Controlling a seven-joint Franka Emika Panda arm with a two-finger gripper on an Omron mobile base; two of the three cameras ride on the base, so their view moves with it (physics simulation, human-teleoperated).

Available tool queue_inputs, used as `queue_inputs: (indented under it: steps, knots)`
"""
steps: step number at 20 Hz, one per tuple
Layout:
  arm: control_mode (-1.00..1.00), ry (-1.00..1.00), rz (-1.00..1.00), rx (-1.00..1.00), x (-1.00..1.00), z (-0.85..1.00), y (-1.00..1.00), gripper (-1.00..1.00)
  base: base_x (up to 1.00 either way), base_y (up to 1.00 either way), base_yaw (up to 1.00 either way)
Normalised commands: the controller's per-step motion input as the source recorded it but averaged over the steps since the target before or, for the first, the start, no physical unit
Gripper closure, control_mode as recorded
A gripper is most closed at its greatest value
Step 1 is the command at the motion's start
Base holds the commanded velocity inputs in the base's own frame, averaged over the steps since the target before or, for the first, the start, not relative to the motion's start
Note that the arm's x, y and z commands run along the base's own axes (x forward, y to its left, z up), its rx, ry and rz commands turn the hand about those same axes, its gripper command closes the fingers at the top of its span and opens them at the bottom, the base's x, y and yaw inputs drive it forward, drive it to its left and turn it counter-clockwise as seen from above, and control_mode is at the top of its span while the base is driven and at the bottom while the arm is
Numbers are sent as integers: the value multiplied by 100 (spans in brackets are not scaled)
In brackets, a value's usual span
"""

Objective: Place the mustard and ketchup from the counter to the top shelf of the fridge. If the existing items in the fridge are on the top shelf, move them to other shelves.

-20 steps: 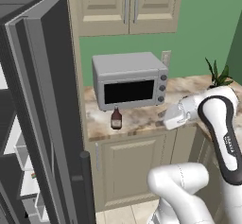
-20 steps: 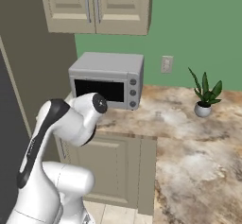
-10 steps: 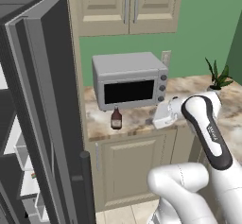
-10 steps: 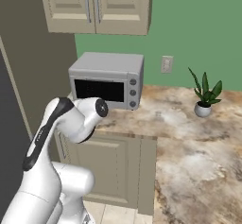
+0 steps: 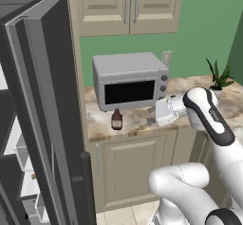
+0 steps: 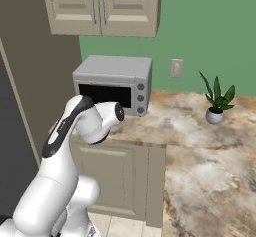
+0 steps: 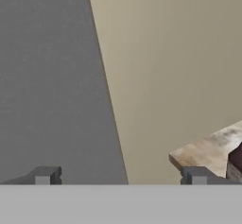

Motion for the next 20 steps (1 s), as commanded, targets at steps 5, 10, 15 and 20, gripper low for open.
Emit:
queue_inputs:
  steps: [5,10,15,20]
  knots:
    - [-100,0,7,6,19,-22,8,-100,0,0,0]
    - [-100,0,6,0,23,-25,1,-100,0,0,0]
    - [-100,0,5,0,11,-20,15,-100,0,0,0]
    - [-100,0,1,0,8,-20,28,-100,0,0,0]
